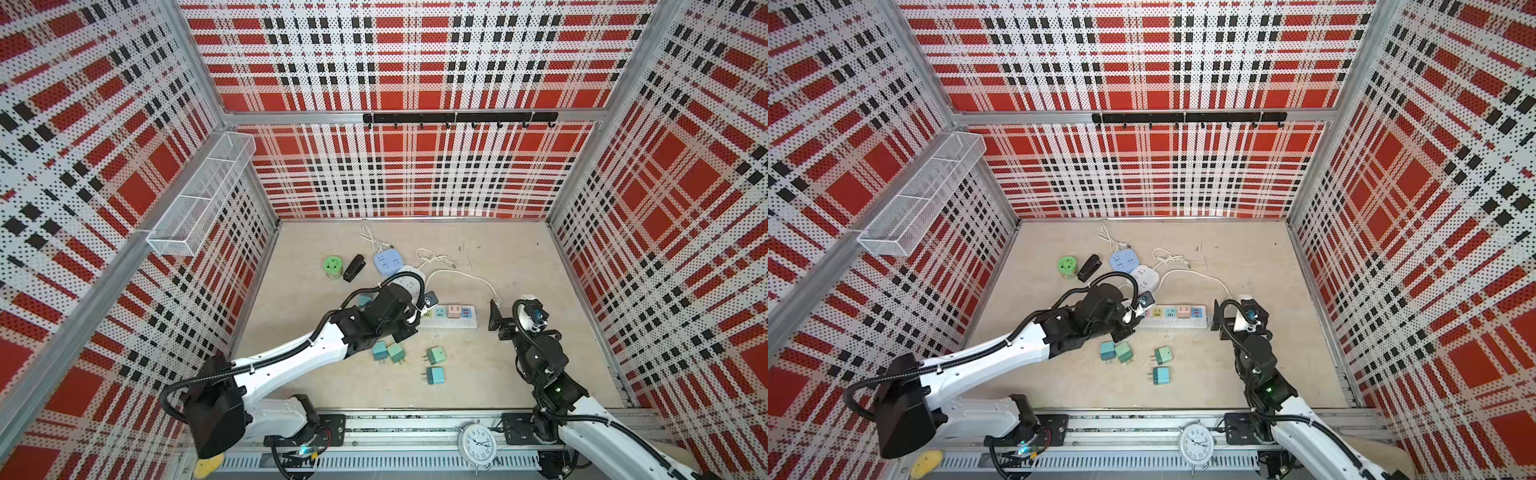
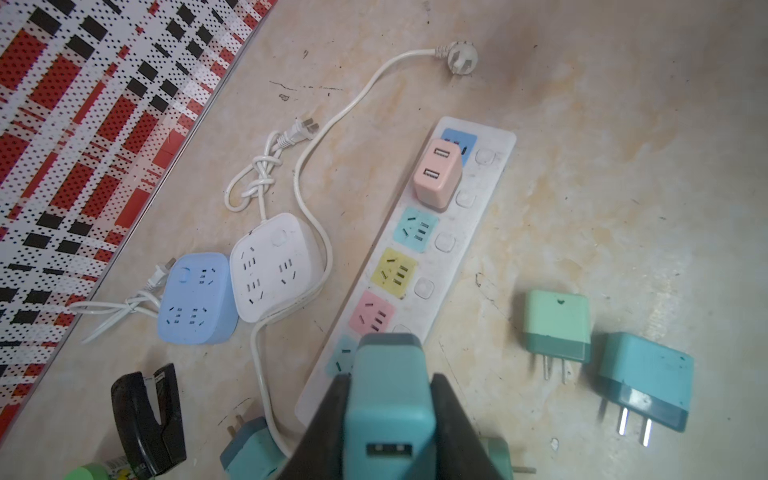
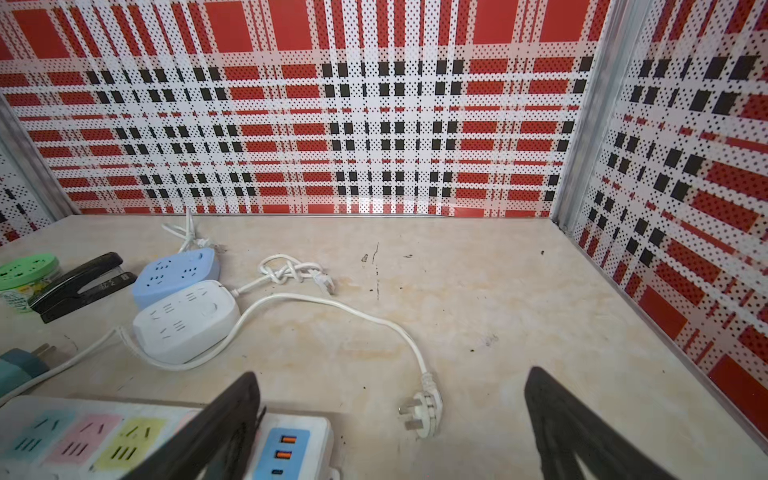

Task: Insert the plug
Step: 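Carry the teal adapter with the left gripper over the socket beside the pink adapter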

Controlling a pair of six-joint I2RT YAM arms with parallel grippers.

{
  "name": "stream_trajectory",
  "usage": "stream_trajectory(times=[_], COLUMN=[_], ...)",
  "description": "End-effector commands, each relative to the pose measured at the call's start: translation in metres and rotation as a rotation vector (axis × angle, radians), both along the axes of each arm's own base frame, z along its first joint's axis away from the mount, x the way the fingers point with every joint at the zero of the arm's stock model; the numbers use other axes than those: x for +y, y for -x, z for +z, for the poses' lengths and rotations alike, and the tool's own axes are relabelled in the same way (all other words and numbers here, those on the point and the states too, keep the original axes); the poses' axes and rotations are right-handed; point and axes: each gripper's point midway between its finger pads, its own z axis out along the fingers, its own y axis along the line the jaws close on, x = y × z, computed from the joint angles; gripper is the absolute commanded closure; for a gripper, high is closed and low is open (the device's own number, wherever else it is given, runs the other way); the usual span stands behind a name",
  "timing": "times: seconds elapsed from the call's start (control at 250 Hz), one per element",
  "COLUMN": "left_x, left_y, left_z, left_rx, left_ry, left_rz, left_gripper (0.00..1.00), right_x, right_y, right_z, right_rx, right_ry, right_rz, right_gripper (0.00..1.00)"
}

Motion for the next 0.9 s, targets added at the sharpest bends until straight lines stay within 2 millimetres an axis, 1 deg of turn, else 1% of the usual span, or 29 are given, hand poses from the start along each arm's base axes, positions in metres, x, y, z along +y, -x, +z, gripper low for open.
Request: stream_trajectory(times=[0.0, 0.16, 0.312, 0.404, 0.516, 0.636, 0.708, 0.796, 0.896], left_x=[-0.010, -0.018, -0.022, -0.026, -0.033, -0.041, -0.047, -0.052, -0.058], left_y=[0.002, -0.008, -0.021, -0.025, -0.028, -0.027, -0.027, -0.031, -0.038], left_z=[-0.003, -0.015, -0.029, -0.037, -0.041, -0.046, -0.048, -0.049, -0.050], left_rx=[-0.013, 0.016, 0.043, 0.053, 0.066, 0.076, 0.083, 0.077, 0.066], left_ry=[-0.050, -0.046, -0.090, -0.114, -0.106, -0.104, -0.102, -0.105, -0.115], left_rz=[-0.113, -0.162, -0.183, -0.213, -0.256, -0.311, -0.334, -0.348, -0.365], left_gripper=[1.00, 1.00, 1.00, 1.00, 1.00, 1.00, 1.00, 1.00, 1.00], right_x=[0.002, 0.007, 0.001, -0.001, -0.001, -0.002, 0.002, 0.004, 0.001], right_y=[-0.002, -0.004, -0.005, -0.005, -0.007, -0.015, -0.018, -0.022, -0.024], right_z=[0.011, 0.007, 0.003, 0.002, -0.002, -0.008, -0.011, -0.014, -0.016], right_rx=[-0.023, -0.009, -0.031, -0.034, -0.030, 0.007, 0.021, 0.044, 0.054], right_ry=[-0.055, -0.058, -0.083, -0.092, -0.100, -0.106, -0.098, -0.092, -0.096], right_rz=[0.007, 0.034, 0.007, 0.000, 0.007, 0.004, 0.015, 0.013, -0.009], right_gripper=[0.00, 0.00, 0.00, 0.00, 0.00, 0.00, 0.00, 0.00, 0.00])
